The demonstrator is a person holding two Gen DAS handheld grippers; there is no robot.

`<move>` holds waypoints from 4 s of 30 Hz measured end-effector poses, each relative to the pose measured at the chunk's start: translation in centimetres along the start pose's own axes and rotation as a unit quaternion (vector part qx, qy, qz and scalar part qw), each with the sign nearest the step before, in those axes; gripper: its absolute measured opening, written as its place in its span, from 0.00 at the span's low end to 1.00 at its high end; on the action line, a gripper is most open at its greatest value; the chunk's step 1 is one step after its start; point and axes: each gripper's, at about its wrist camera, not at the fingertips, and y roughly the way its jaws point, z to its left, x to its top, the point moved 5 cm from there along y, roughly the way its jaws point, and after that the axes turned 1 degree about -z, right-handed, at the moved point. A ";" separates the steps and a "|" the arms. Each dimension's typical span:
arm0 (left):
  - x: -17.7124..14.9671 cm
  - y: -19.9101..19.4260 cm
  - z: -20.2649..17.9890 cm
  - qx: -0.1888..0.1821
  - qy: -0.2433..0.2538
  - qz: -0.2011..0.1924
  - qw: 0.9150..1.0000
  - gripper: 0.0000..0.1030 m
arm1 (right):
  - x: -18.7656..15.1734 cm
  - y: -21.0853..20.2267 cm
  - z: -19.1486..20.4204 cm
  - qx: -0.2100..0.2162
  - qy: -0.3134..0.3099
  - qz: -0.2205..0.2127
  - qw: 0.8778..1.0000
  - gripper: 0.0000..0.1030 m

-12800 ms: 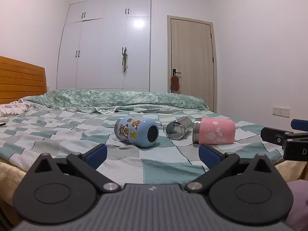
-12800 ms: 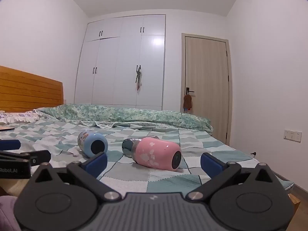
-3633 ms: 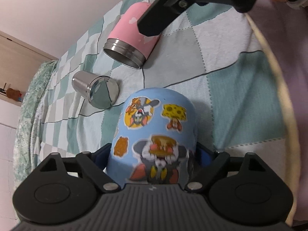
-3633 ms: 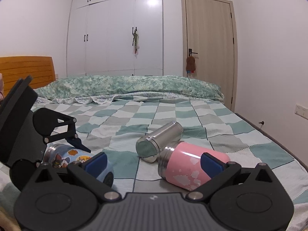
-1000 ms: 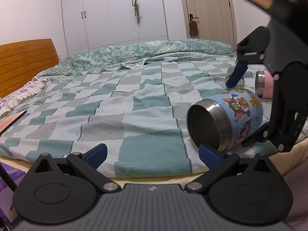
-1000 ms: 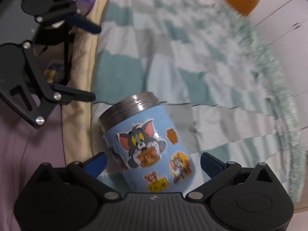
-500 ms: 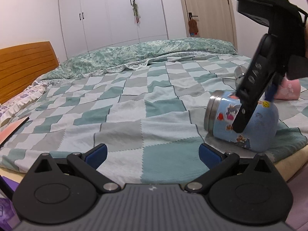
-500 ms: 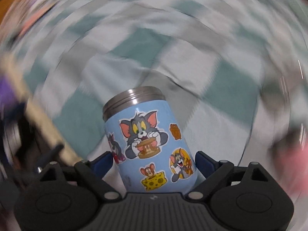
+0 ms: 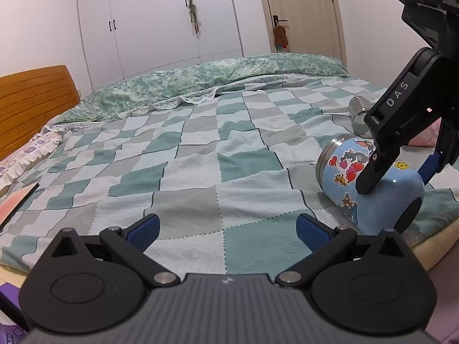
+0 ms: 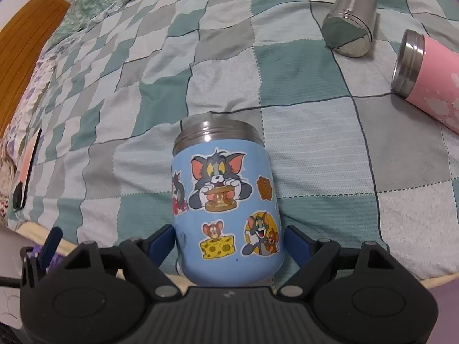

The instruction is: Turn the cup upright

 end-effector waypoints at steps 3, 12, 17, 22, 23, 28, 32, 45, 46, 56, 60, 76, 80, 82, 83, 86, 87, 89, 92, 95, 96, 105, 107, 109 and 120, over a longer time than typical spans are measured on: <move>0.3 -0.3 -0.4 -0.001 -0.005 0.001 1.000 1.00 | 0.0 -0.2 0.1 0.017 -0.024 -0.007 1.000 0.97; 1.8 -0.3 -3.3 0.006 0.000 0.007 1.000 1.00 | 0.8 -2.1 -1.4 0.068 -0.106 -0.068 0.990 1.00; 1.5 0.1 -3.4 0.014 0.002 0.016 1.000 1.00 | 2.6 1.6 -0.2 0.054 -0.091 -0.030 0.994 1.00; 1.2 0.2 -2.5 0.020 -0.001 0.017 1.000 1.00 | 2.6 3.5 -0.1 0.061 -0.061 -0.014 0.996 0.81; 1.2 0.2 -2.2 0.020 -0.003 0.014 1.000 1.00 | 2.3 3.0 0.0 0.059 -0.077 -0.032 0.995 0.81; 1.3 0.5 -0.5 0.021 -0.023 0.009 0.999 1.00 | -0.2 -1.0 1.3 0.075 -0.192 -0.202 0.958 0.81; 1.2 1.1 0.4 0.024 -0.034 0.006 0.999 1.00 | -2.0 -2.9 2.3 0.086 -0.243 -0.333 0.907 0.81; -0.8 1.5 2.0 0.031 -0.053 0.013 0.998 1.00 | -2.9 1.2 3.0 0.082 -0.263 -0.451 0.849 0.81; -0.9 1.4 2.1 0.032 -0.054 0.013 0.998 1.00 | -2.9 1.2 3.1 0.081 -0.264 -0.453 0.847 0.81; -1.4 1.3 1.8 0.033 -0.059 0.016 0.998 1.00 | -4.7 2.0 3.1 0.060 -0.295 -0.461 0.834 0.81; -1.0 0.4 1.7 0.035 -0.063 0.006 0.997 1.00 | -5.1 0.7 3.0 0.065 -0.294 -0.475 0.827 0.86; 0.3 -8.6 -10.9 -0.036 -0.133 -0.152 0.979 1.00 | -14.1 -12.7 -10.1 -0.011 -0.274 -0.540 0.796 1.00; -1.7 -8.0 -13.7 -0.013 -0.127 -0.166 0.978 1.00 | -15.5 -12.1 -14.8 -0.039 -0.257 -0.536 0.803 1.00; -2.2 -8.0 -14.4 0.009 -0.114 -0.183 0.977 1.00 | -16.1 -11.5 -16.4 -0.044 -0.252 -0.543 0.800 1.00; -2.4 -8.0 -14.6 0.015 -0.112 -0.187 0.976 1.00 | -16.3 -11.1 -16.8 -0.046 -0.250 -0.544 0.799 1.00; -2.5 -7.8 -14.7 0.019 -0.118 -0.192 0.974 1.00 | -16.9 -10.9 -17.4 -0.043 -0.248 -0.549 0.797 1.00; -2.5 -7.9 -14.7 0.021 -0.116 -0.197 0.973 1.00 | -17.2 -11.0 -17.6 -0.039 -0.248 -0.554 0.794 1.00; -2.6 -8.0 -15.1 0.022 -0.107 -0.204 0.973 1.00 | -17.3 -11.1 -18.0 -0.037 -0.246 -0.558 0.792 1.00; -2.5 -8.0 -15.6 0.018 -0.094 -0.210 0.973 1.00 | -17.5 -11.3 -18.5 -0.034 -0.234 -0.565 0.790 1.00; -2.5 -8.0 -15.7 0.018 -0.091 -0.212 0.973 1.00 | -17.3 -11.6 -18.8 -0.032 -0.227 -0.567 0.791 1.00; -2.5 -8.0 -15.7 0.017 -0.092 -0.213 0.973 1.00 | -17.3 -11.5 -18.7 -0.031 -0.227 -0.567 0.791 1.00; -2.6 -8.1 -15.5 0.017 -0.094 -0.214 0.972 1.00 | -17.4 -11.4 -18.5 -0.032 -0.231 -0.567 0.790 1.00; -2.6 -8.1 -15.5 0.017 -0.094 -0.214 0.972 1.00 | -17.5 -11.4 -18.5 -0.032 -0.232 -0.567 0.790 1.00; -2.6 -8.1 -15.6 0.018 -0.094 -0.215 0.972 1.00 | -17.5 -11.3 -18.5 -0.033 -0.232 -0.567 0.790 1.00; -2.6 -8.1 -15.7 0.017 -0.093 -0.216 0.972 1.00 | -17.5 -11.3 -18.5 -0.033 -0.232 -0.567 0.790 1.00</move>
